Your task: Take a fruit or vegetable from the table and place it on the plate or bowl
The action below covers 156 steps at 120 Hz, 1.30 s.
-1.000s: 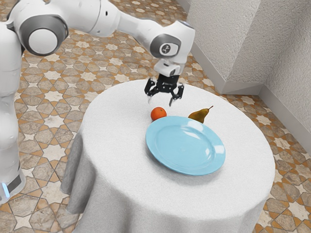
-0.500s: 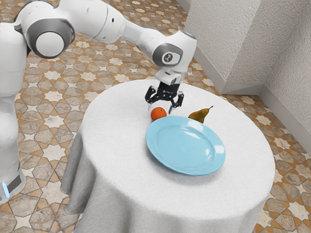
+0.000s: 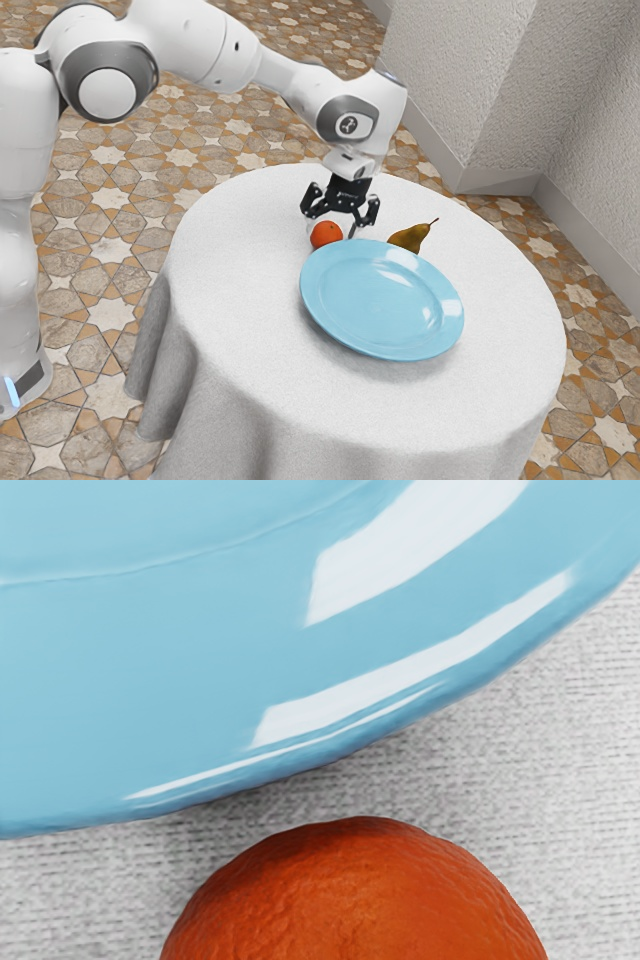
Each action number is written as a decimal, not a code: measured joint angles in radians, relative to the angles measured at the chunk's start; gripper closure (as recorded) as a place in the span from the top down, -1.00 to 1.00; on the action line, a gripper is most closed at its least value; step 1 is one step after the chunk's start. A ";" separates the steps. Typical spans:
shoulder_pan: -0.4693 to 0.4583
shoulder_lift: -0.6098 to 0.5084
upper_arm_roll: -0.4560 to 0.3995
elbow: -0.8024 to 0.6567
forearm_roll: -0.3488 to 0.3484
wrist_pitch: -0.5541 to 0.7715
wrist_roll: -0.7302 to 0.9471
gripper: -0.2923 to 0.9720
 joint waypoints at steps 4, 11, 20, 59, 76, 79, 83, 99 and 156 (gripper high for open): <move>0.000 0.002 0.000 0.000 0.000 0.000 0.000 0.54; 0.000 0.004 0.000 0.001 0.000 0.000 0.000 0.54; 0.000 0.005 0.000 0.001 -0.001 0.001 0.000 0.54; 0.000 0.008 0.000 0.000 -0.001 0.006 -0.001 0.48; 0.001 0.013 0.000 0.000 -0.001 0.006 -0.001 0.45; 0.001 0.015 0.000 0.000 -0.001 0.006 -0.001 0.44; 0.002 0.016 0.000 0.000 -0.001 0.006 -0.001 0.42; 0.002 0.016 0.000 0.000 -0.001 0.007 0.000 0.12; 0.009 0.008 0.005 0.002 -0.003 0.015 0.002 0.02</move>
